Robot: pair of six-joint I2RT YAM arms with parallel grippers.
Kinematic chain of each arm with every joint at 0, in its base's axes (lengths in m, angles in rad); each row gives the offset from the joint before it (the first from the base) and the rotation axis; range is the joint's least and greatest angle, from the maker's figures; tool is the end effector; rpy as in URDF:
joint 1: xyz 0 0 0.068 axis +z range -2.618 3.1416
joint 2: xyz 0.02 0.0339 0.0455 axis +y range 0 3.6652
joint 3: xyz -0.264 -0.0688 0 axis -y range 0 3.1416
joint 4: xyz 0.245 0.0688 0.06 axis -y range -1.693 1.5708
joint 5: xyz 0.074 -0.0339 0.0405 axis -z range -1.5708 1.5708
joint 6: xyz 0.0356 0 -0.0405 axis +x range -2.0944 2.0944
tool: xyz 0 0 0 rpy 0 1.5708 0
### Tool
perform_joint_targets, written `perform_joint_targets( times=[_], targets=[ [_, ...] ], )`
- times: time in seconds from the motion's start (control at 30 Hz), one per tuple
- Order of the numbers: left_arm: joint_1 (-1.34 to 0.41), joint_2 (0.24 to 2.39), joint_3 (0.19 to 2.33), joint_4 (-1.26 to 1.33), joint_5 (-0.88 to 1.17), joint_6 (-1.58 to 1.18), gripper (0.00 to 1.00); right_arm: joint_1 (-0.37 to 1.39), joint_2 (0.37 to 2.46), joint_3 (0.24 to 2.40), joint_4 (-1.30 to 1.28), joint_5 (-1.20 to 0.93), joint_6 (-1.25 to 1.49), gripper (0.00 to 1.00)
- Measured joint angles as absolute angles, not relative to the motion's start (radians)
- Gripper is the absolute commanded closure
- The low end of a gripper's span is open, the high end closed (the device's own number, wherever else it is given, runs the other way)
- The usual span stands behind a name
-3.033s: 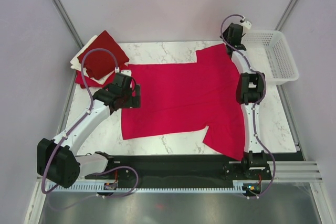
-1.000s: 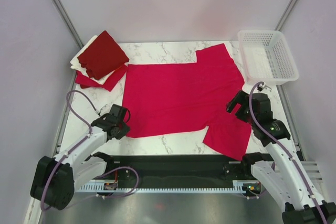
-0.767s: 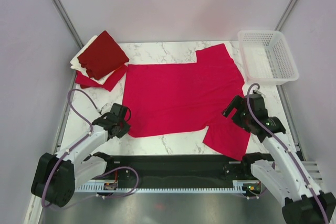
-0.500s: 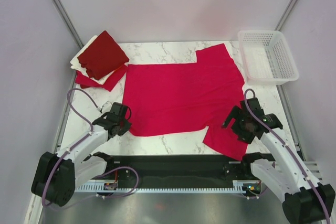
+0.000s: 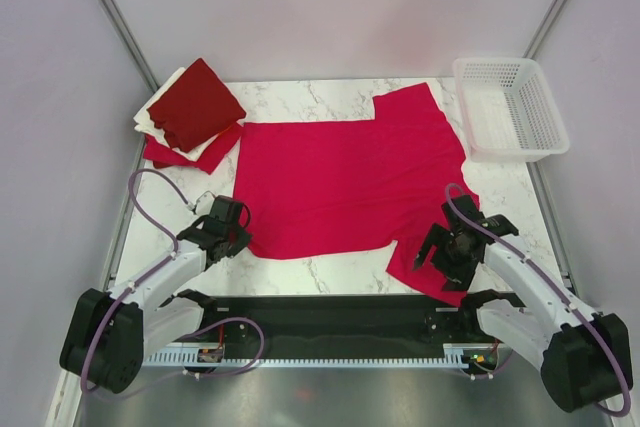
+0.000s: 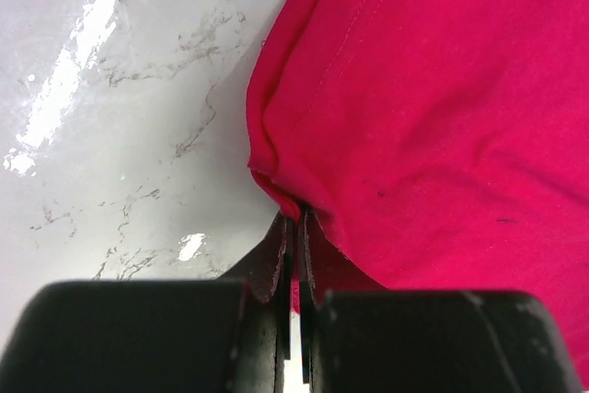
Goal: Fold and stack the t-shirts
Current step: Fold the tshirt
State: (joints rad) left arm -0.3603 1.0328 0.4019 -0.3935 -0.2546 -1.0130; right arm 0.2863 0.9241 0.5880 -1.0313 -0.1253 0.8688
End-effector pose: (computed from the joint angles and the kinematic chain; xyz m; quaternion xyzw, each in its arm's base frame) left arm 0.1663 -0.0531 0.1515 -0.3386 0.8937 -0.0751 0.2845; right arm 0.1274 0.0421 0.1930 0.2790 0.9529 0.1075 0.0509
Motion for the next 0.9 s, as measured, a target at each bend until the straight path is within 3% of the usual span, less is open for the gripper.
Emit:
perform_joint_targets(
  times=[0.23,0.5,0.6,0.63,0.73,0.9],
  targets=[
    [-0.36,1.028,0.397,-0.385,-0.253,-1.008,0.98,0.29,0.971,0.527,-0.915,-0.146,0.872,0.16],
    [-0.36,1.031,0.397,-0.382,-0.253,-1.007,0.98,0.288,1.012,0.453,-0.805,-0.14,0.9,0.35],
    [-0.36,1.032,0.397,-0.379,-0.253,-1.004,0.98,0.288,1.009,0.441,-0.796,-0.146,0.911,0.51],
    [-0.36,1.034,0.397,-0.378,-0.253,-1.004,0.98,0.288,1.008,0.439,-0.791,-0.149,0.913,0.65],
    [-0.36,1.037,0.397,-0.371,-0.253,-1.003,0.98,0.289,1.001,0.425,-0.767,-0.155,0.912,0.86],
    [-0.36,1.041,0.397,-0.364,-0.252,-1.001,0.98,0.289,0.974,0.408,-0.742,-0.154,0.903,1.0]
  ],
)
